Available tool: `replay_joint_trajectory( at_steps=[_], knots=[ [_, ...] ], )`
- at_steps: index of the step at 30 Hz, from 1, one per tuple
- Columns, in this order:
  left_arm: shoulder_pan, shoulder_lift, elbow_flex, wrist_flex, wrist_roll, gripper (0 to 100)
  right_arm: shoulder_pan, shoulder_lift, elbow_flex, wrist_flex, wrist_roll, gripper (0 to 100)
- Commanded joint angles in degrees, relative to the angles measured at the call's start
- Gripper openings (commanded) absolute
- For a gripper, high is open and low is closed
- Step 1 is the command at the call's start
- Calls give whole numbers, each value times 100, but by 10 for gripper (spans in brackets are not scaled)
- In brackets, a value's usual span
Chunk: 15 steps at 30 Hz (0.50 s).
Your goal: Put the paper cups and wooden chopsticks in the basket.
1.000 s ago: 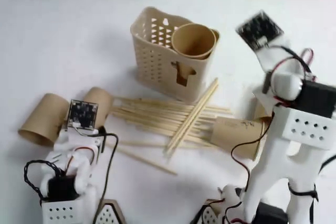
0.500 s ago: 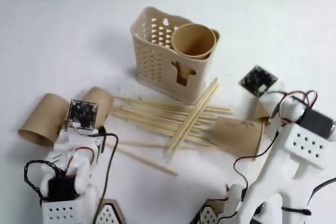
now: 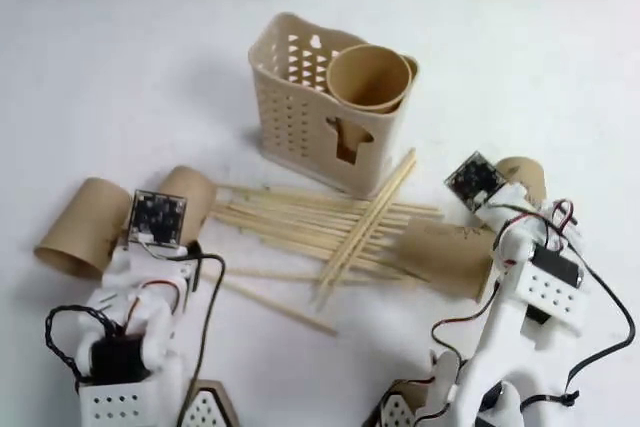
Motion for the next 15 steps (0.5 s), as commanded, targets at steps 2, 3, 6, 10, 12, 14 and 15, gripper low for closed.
replay_joint_trajectory(
  at_steps=[2, 3, 6, 10, 12, 14, 15],
  knots=[
    [-48, -57, -35, -70, 18, 179, 22, -171, 9, -541, -475, 137],
    [-48, -57, -35, -70, 18, 179, 22, -171, 9, -576, -545, 134],
    [-48, -57, -35, -70, 18, 178, 22, -180, 0, -769, -765, 74],
    [-48, -57, -35, -70, 18, 178, 48, -242, -79, -875, -958, 24],
    [-48, -57, -35, -70, 18, 178, 57, -242, -246, -831, -958, 20],
    [-48, -57, -35, -70, 18, 178, 101, -242, -422, -822, -958, 21],
    [-48, -57, -35, -70, 18, 178, 136, -242, -536, -813, -1020, 21]
  ],
)
